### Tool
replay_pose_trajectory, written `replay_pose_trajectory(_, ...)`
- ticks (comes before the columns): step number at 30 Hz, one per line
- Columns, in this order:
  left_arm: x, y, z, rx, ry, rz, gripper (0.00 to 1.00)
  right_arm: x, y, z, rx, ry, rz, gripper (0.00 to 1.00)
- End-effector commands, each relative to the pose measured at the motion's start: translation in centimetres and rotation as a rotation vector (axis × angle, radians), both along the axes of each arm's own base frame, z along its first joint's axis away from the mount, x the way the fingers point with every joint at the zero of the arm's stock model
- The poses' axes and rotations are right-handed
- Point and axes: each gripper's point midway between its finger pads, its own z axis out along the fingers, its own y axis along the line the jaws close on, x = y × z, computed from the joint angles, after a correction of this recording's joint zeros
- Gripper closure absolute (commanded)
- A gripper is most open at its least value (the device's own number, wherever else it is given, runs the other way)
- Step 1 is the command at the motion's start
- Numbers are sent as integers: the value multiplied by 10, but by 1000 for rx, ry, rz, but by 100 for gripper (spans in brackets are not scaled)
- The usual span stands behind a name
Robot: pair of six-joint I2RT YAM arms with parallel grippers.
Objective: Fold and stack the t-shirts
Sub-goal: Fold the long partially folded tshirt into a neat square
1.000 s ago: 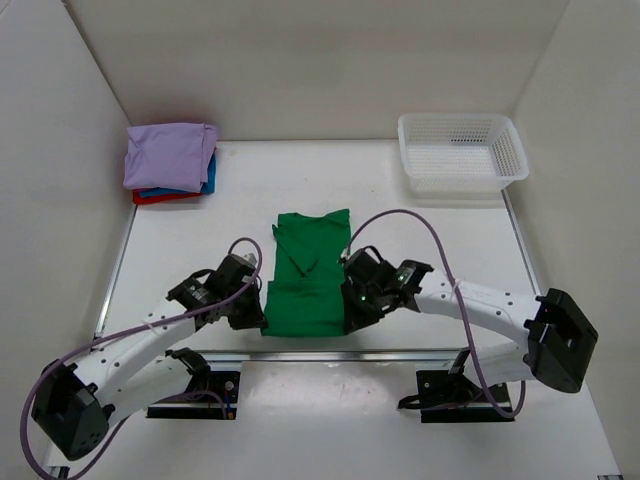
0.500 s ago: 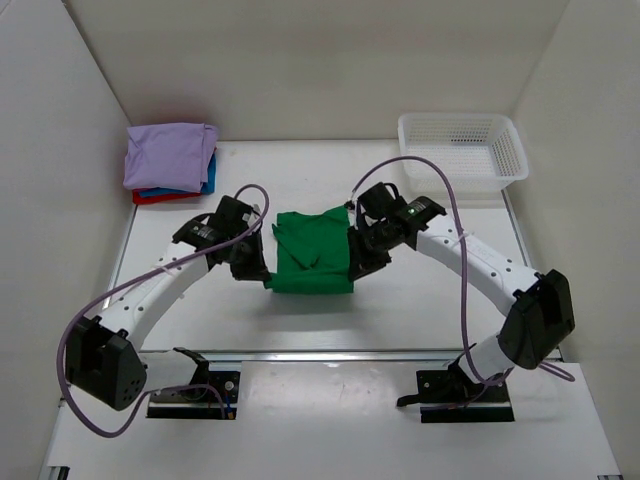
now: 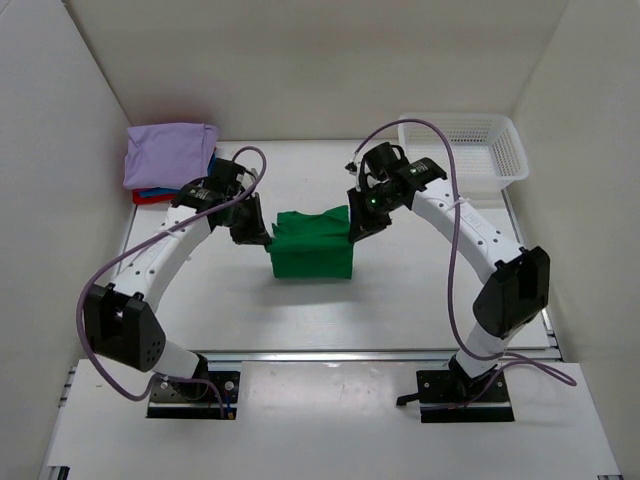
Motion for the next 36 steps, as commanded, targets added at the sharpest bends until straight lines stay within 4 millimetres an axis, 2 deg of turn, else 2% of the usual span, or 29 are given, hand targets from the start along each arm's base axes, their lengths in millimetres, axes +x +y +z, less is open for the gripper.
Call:
replay_pose_trajectory(1,18,4,2,-20,-18,3,100,21,-8,1,-14,-32,-6,100)
replay_pose_trajectory(8,45,4,-20,-9,6,26,100,63,-9,-20,6,-31,-40,100)
replay_pose_trajectory(15,67,3,-43,1,33,41,100,94,-14,-35,7,-28,-52,100)
replay_pose_trajectory(23,96,13,-44,-28,5,86,100,123,-12,-39,20,-35,-64,100)
replay_pose_trajectory(25,105,14,-43,-41,-5,101,100,136,-11,-39,21,-53,-68,100)
replay_pose_trajectory(26,110,17,-44,-44,-12,113,100,141,-7,-32,35,-77,-54,100)
replay_pose_trajectory(27,111,19,-44,-47,-14,119,100,144,-6,-42,21,-59,-58,100)
replay_pose_trajectory(31,125,23,-56,-37,-17,135,98,163,0,-52,2,-84,-50,98)
replay_pose_trajectory(33,132,24,-68,-26,-6,148,96,170,4,-57,-2,-87,-53,96)
replay_pose_trajectory(34,136,23,-70,-29,-15,146,91,170,6,-70,-18,-68,-50,92)
replay_pose_trajectory(36,150,22,-77,-35,-23,160,78,185,6,-76,-41,-107,-80,87)
